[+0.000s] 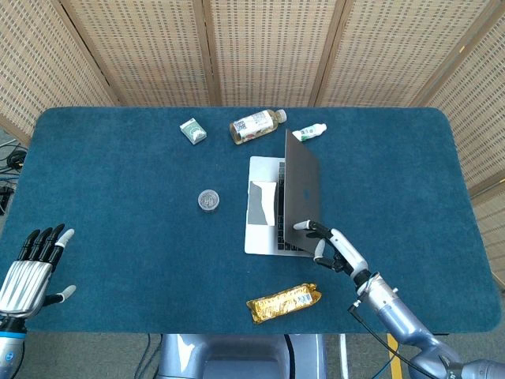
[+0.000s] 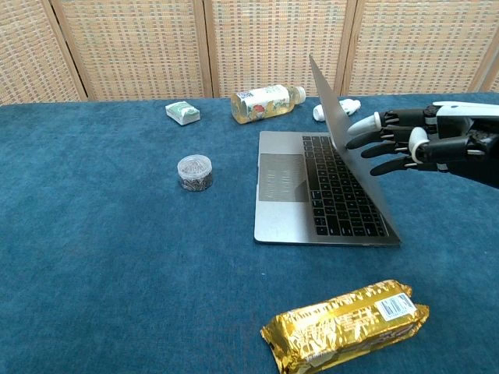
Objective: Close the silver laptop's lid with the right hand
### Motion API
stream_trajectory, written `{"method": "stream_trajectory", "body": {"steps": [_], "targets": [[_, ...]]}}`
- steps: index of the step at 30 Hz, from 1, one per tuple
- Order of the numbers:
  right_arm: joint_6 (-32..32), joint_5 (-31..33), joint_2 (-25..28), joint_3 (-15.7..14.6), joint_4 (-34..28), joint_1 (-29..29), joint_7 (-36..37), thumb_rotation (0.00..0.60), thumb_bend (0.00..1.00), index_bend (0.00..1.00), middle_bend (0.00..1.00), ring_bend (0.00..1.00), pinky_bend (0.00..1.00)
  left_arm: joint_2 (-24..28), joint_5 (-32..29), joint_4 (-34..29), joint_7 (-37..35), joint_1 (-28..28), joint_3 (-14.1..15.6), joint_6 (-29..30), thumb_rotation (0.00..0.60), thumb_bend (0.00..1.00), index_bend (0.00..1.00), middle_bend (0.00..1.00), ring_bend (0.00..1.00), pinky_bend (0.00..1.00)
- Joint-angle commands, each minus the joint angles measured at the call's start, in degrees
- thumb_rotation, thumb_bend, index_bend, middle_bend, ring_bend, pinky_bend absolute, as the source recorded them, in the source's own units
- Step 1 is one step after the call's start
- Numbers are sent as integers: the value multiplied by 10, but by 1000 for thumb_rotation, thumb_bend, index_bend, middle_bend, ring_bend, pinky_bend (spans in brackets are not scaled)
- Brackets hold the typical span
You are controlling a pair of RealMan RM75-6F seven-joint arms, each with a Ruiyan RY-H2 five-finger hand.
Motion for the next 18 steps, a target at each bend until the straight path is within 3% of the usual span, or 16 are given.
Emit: {"method": "stream_trajectory", "body": {"steps": [1, 18], "targets": [[-4, 6, -6, 1, 2, 4, -7, 600, 1000, 242, 212, 150, 169, 0, 0, 0, 0, -1, 0, -1, 600, 5, 0, 0, 0, 0], [-16, 34, -30, 5, 8, 17, -48, 600, 1000, 242, 212, 150, 169, 1, -2, 0, -5, -1, -1, -1, 600, 5, 0, 0, 0, 0]]}}
